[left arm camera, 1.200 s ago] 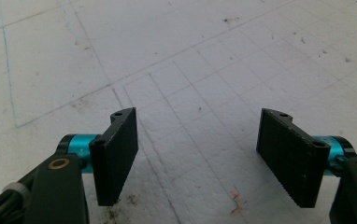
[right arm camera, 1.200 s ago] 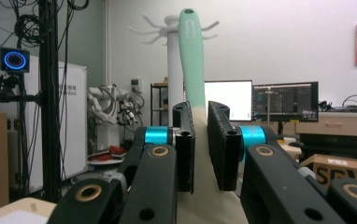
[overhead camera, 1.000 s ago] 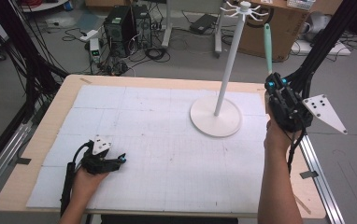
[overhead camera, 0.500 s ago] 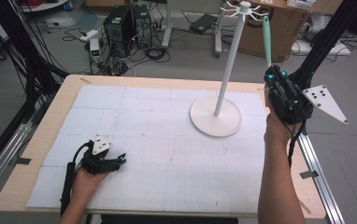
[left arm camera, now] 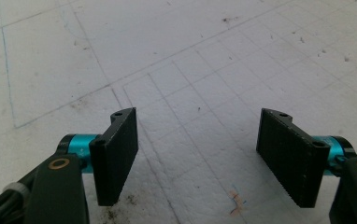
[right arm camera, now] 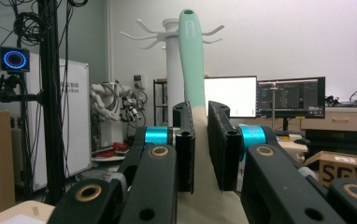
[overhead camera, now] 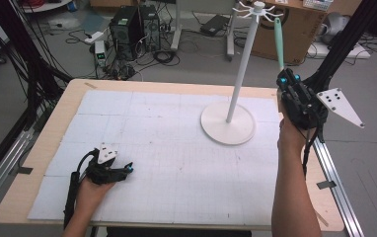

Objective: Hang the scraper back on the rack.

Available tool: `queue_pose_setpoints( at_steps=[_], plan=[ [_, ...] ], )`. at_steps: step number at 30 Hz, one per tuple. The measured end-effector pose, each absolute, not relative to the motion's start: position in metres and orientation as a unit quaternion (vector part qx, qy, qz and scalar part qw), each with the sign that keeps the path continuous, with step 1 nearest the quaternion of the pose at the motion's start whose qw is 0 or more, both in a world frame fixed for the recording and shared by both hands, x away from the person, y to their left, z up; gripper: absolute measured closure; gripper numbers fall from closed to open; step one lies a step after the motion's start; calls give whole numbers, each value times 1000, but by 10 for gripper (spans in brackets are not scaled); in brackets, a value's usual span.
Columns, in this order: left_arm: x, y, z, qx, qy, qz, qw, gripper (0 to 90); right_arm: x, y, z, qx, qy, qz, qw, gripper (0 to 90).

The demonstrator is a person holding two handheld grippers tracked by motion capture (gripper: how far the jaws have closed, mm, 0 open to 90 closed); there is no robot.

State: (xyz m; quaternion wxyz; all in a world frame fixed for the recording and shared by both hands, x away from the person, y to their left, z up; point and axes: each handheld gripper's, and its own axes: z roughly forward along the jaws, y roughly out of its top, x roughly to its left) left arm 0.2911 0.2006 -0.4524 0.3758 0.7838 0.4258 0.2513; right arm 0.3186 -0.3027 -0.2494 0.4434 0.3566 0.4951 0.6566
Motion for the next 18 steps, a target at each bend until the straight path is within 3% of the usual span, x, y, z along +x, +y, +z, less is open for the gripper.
queue_pose_setpoints(
  at_steps=[18],
  plan=[
    [291, 201, -452, 784, 425, 252, 376, 300, 327, -300, -252, 364, 503, 652, 435, 818]
  ],
)
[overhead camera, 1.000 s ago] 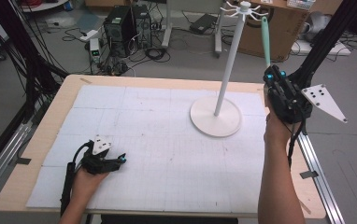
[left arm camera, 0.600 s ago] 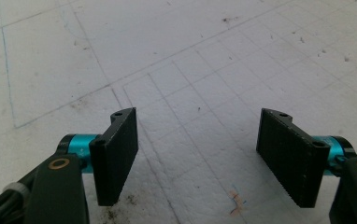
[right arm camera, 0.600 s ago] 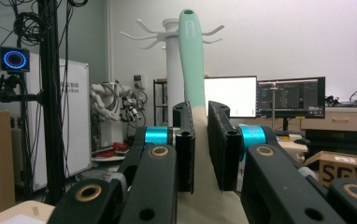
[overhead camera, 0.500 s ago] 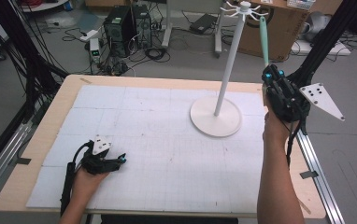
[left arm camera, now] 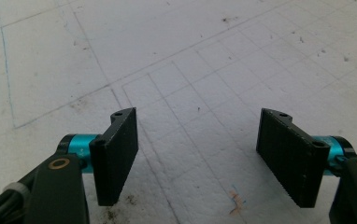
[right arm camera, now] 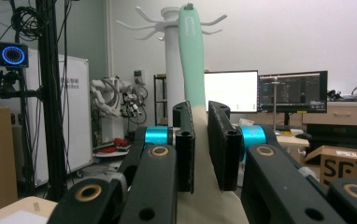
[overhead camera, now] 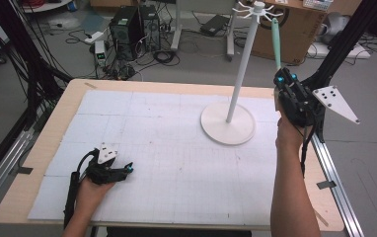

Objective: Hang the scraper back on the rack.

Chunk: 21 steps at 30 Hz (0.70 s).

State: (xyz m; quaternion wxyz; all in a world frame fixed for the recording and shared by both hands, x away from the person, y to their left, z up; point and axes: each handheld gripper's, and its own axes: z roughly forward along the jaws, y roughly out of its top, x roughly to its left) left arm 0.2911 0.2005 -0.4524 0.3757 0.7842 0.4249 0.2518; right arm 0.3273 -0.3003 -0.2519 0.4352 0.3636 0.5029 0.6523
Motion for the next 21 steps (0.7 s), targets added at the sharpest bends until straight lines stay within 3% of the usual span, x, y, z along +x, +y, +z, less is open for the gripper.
queue_pose_setpoints(
  at_steps=[21],
  plan=[
    [291, 200, -452, 784, 425, 252, 375, 300, 338, -296, -253, 379, 524, 633, 425, 810]
  ],
)
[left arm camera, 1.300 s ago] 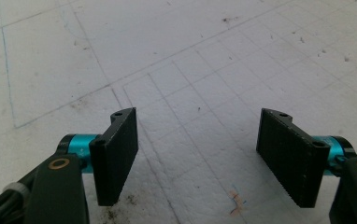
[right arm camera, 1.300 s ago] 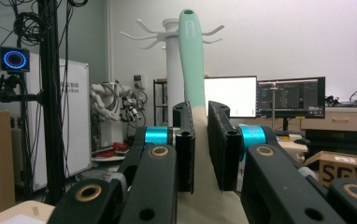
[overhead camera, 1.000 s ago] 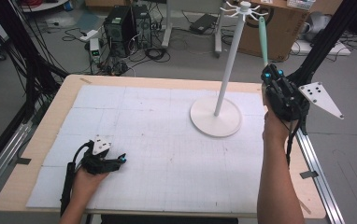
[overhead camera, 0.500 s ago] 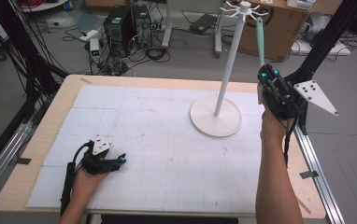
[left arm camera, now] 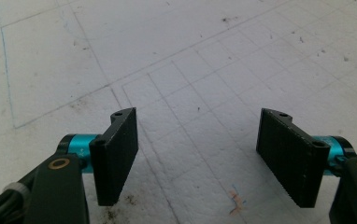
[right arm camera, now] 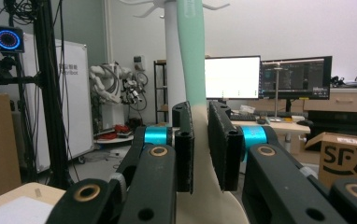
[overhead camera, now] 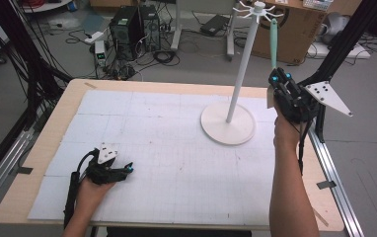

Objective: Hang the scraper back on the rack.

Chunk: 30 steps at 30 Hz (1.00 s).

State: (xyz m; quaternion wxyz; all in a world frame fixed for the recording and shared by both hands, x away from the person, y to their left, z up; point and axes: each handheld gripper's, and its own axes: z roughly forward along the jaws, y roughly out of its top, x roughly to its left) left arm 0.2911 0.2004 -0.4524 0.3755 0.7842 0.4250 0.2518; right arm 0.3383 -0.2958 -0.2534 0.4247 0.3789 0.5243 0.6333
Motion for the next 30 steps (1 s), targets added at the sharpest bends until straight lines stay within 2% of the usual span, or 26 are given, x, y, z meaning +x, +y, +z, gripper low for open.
queue_pose_setpoints(
  at_steps=[7, 22, 30],
  plan=[
    [291, 200, -452, 784, 425, 253, 375, 300, 339, -295, -253, 378, 529, 632, 422, 777],
    [291, 200, -452, 785, 424, 253, 374, 300, 344, -294, -257, 382, 557, 625, 391, 405],
    [291, 200, -452, 785, 425, 253, 374, 299, 342, -294, -263, 389, 576, 611, 378, 309]
  ],
)
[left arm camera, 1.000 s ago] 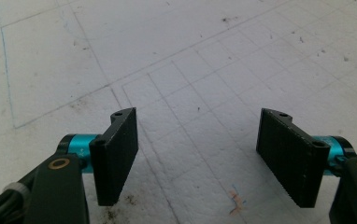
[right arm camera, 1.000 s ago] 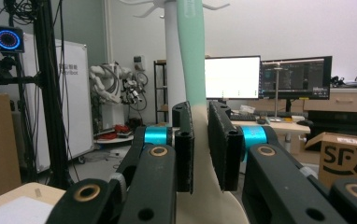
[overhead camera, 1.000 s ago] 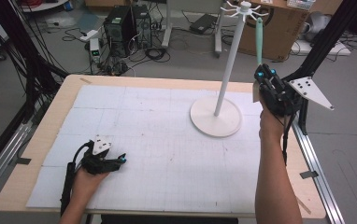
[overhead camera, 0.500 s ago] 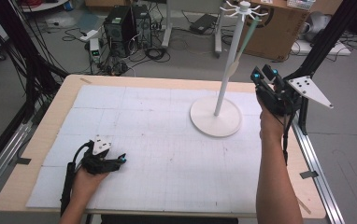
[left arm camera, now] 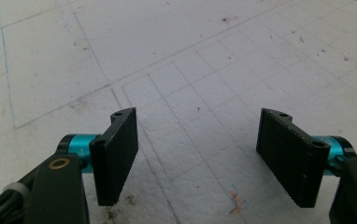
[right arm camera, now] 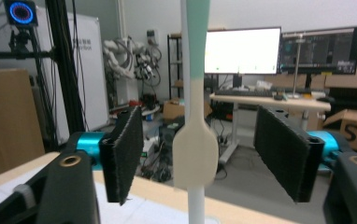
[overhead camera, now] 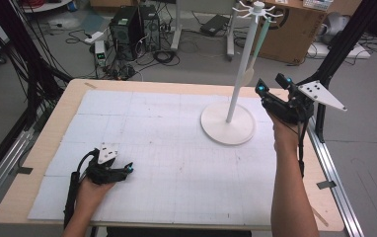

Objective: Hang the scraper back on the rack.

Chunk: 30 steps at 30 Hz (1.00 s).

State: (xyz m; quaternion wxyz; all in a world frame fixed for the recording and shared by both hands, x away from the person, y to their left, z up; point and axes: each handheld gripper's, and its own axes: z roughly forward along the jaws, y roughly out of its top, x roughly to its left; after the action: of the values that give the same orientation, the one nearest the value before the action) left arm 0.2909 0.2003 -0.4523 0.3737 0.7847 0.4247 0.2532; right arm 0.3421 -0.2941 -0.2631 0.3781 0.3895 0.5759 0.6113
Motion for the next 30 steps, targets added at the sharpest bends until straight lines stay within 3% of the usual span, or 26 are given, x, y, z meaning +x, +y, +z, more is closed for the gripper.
queue_pose_setpoints(
  at_steps=[16, 30],
  plan=[
    [291, 200, -452, 785, 423, 254, 374, 293, 302, -310, -324, 398, 586, 596, 378, 220],
    [291, 200, -452, 785, 423, 255, 374, 293, 267, -316, -380, 419, 594, 589, 354, 205]
  ],
)
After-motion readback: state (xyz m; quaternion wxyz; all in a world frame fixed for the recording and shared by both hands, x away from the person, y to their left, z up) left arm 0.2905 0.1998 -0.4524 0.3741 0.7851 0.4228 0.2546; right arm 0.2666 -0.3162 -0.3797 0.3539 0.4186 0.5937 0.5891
